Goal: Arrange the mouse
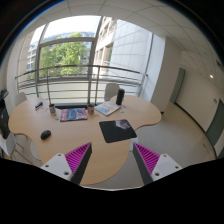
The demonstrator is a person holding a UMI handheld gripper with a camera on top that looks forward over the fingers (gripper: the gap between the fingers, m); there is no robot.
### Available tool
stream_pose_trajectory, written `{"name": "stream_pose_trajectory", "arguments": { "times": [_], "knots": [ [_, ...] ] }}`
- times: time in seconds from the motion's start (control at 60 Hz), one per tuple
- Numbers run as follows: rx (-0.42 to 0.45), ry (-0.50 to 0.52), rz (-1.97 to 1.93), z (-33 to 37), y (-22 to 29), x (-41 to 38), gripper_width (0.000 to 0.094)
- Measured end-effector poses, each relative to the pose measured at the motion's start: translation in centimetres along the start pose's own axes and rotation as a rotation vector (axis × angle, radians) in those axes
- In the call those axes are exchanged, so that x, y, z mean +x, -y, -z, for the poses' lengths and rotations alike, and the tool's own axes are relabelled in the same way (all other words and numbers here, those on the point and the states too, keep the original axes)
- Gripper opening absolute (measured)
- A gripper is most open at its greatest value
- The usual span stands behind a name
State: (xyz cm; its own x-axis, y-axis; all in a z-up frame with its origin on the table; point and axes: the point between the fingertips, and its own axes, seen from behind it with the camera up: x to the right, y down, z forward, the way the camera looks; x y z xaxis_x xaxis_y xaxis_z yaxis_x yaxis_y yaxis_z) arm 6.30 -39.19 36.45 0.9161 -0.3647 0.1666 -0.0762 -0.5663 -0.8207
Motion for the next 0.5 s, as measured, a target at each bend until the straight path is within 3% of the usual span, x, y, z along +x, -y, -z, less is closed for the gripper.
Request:
{"name": "stream_pose_trajectory", "arguments": {
  "times": [0.25,0.5],
  "knots": [
    [-0.037,-0.013,-0.033,-1.3,-5.0,-3.7,0.0842],
    [-0.086,0.078,-0.089,-5.6,-15.8,-19.3,0.084]
  ]
}}
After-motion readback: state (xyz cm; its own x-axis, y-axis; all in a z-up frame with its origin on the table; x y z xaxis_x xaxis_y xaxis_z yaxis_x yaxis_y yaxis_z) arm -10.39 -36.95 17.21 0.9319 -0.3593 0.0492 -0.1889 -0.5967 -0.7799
